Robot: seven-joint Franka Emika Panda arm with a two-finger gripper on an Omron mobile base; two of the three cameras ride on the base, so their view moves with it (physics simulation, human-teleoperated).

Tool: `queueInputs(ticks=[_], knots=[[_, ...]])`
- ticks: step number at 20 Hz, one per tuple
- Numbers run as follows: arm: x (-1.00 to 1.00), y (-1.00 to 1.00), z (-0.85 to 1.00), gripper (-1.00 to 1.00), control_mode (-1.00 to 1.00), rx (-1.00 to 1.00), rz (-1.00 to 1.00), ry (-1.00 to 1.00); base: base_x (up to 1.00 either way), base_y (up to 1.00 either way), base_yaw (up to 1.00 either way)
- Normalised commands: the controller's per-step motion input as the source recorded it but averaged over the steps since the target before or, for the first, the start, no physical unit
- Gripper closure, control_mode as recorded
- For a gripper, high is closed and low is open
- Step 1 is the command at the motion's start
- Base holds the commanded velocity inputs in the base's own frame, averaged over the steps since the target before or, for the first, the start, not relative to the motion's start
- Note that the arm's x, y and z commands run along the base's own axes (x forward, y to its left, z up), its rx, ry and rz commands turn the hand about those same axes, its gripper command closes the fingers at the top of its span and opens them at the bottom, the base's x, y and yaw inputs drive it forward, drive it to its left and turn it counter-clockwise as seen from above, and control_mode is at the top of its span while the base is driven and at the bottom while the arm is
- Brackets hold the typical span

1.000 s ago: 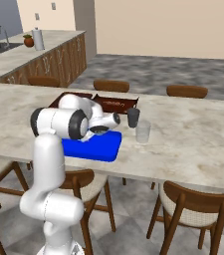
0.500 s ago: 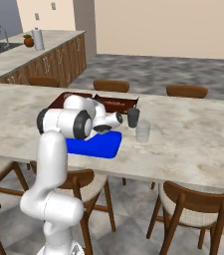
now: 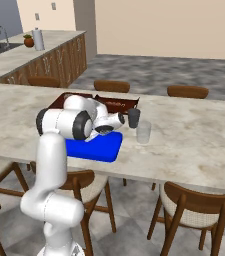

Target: Take the cakes from the fridge and place them on the empty tray on the dining counter.

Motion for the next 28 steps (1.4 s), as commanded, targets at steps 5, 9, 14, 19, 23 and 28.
queueInputs(ticks=[5,9,14,19,23,28], knots=[[-0.78,-0.23,0.53,-1.00,-1.00,0.00,0.03,-0.15,0.00,0.00,0.00],[-0.96,-0.16,0.94,-1.00,-1.00,0.00,0.12,-0.30,0.00,0.00,0.00],[-0.92,-0.03,1.00,-1.00,-1.00,-0.03,0.14,-0.26,0.00,0.00,0.00],[-0.61,0.00,1.00,-1.00,-1.00,-0.15,0.09,0.05,0.00,0.00,0.00],[-0.44,0.00,1.00,-1.00,-1.00,-0.21,0.08,0.36,0.00,0.00,0.00],[-0.80,-0.08,0.85,-1.00,-1.00,-0.11,0.01,0.29,0.00,0.00,0.00]])
